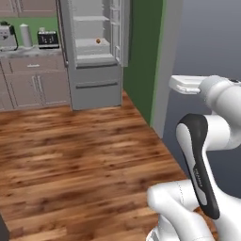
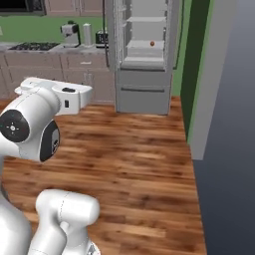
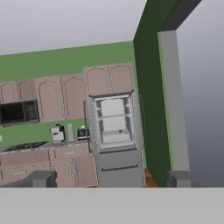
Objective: Retrieve the peach and mango from the fridge and place them into the bowl on the dining table.
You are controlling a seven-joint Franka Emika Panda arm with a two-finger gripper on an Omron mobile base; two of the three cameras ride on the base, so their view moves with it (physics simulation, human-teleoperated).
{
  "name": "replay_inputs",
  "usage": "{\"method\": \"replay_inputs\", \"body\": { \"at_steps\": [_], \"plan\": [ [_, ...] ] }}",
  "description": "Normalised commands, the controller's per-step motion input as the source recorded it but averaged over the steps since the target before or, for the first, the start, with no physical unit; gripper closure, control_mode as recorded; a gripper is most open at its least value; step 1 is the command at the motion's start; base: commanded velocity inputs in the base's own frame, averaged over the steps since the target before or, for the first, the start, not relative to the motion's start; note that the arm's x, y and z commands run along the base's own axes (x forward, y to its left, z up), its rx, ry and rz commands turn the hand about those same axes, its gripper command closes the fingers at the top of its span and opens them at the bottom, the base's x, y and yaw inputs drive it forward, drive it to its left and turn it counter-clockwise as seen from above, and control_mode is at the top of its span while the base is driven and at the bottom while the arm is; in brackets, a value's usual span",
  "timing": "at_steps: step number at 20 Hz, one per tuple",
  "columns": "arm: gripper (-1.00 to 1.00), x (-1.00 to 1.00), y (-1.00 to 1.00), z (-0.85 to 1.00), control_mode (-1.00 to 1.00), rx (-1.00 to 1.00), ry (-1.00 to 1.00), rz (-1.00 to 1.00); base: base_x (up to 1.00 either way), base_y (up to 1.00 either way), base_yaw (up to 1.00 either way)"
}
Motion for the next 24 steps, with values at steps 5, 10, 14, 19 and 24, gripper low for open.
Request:
{"method": "replay_inputs", "body": {
  "at_steps": [5,10,14,19,24],
  "plan": [
    [-1.0,0.0,0.0,0.0,1.0,0.0,0.0,0.0,1.0,-0.1,0.0],
    [-1.0,0.0,0.0,0.0,1.0,0.0,0.0,0.0,1.0,-0.07,0.0],
    [-1.0,0.0,0.0,0.0,1.0,0.0,0.0,0.0,1.0,0.0,0.0],
    [-1.0,0.0,0.0,0.0,1.0,0.0,0.0,0.0,0.98,-0.07,0.0],
    [-1.0,0.0,0.0,0.0,1.0,0.0,0.0,0.0,0.86,-0.22,0.0]
  ]
}}
